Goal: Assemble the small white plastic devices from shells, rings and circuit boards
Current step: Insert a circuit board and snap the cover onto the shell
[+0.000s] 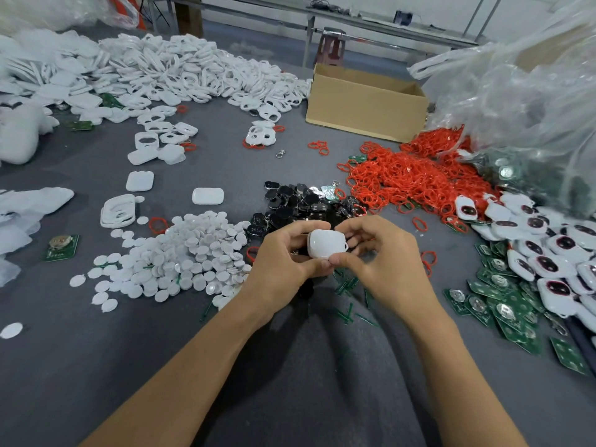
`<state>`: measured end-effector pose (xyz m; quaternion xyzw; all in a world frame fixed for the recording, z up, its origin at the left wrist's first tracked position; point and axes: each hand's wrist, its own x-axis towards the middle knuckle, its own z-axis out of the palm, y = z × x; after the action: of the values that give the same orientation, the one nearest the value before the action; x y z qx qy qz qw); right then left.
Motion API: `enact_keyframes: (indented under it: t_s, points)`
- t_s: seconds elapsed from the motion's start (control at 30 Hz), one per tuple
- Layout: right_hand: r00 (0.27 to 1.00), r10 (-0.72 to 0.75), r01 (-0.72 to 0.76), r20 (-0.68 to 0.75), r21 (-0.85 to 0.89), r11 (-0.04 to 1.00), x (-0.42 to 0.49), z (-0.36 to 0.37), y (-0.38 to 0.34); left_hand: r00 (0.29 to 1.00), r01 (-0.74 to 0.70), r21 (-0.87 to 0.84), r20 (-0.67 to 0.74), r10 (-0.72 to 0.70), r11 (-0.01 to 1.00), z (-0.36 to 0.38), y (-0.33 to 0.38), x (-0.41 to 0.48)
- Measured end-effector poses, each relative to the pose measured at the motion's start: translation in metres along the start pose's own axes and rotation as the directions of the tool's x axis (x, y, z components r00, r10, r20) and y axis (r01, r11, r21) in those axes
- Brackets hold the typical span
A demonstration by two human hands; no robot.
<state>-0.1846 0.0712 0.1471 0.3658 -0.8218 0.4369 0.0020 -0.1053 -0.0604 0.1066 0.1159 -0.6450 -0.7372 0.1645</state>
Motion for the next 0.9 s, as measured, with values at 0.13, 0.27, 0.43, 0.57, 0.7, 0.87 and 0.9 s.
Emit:
enact_keyframes:
  t_s: [0.13,0.27,0.43,0.57,0.7,0.87,0.9]
  points:
    - [0.999,0.039,-0.039,0.011,0.031,0.999,0.000,-0.002,-0.001,1.000,0.006,0.016,0.003,-0.006,1.000,0.001,-0.001,0.001]
    - [0.994,0.103,-0.106,0.024,0.250,0.962,0.003,-0.008,0.002,1.000,0.004,-0.007,0.018,-0.004,1.000,0.001,0.001,0.001]
    - [0.987,0.138,-0.163,0.087,0.590,0.790,0.003,-0.016,0.006,1.000,0.003,-0.045,0.011,-0.003,0.999,-0.001,0.002,0.001]
    - [0.929,0.172,-0.344,0.327,0.595,0.726,0.001,-0.033,0.017,1.000,0.002,-0.052,-0.017,-0.003,0.999,-0.003,0.001,0.002]
    - [0.868,0.206,-0.431,0.453,0.478,0.765,0.000,-0.029,0.022,0.999,0.016,-0.122,-0.041,-0.021,0.992,-0.002,0.001,0.003]
    - [0.863,0.250,-0.370,0.439,0.214,0.904,-0.001,-0.030,0.027,0.999,0.040,-0.208,-0.022,-0.046,0.977,-0.003,0.000,0.003]
    - [0.911,0.233,-0.318,0.341,0.218,0.923,0.000,-0.028,0.027,0.999,0.042,-0.203,-0.020,-0.047,0.978,-0.003,0.000,0.004]
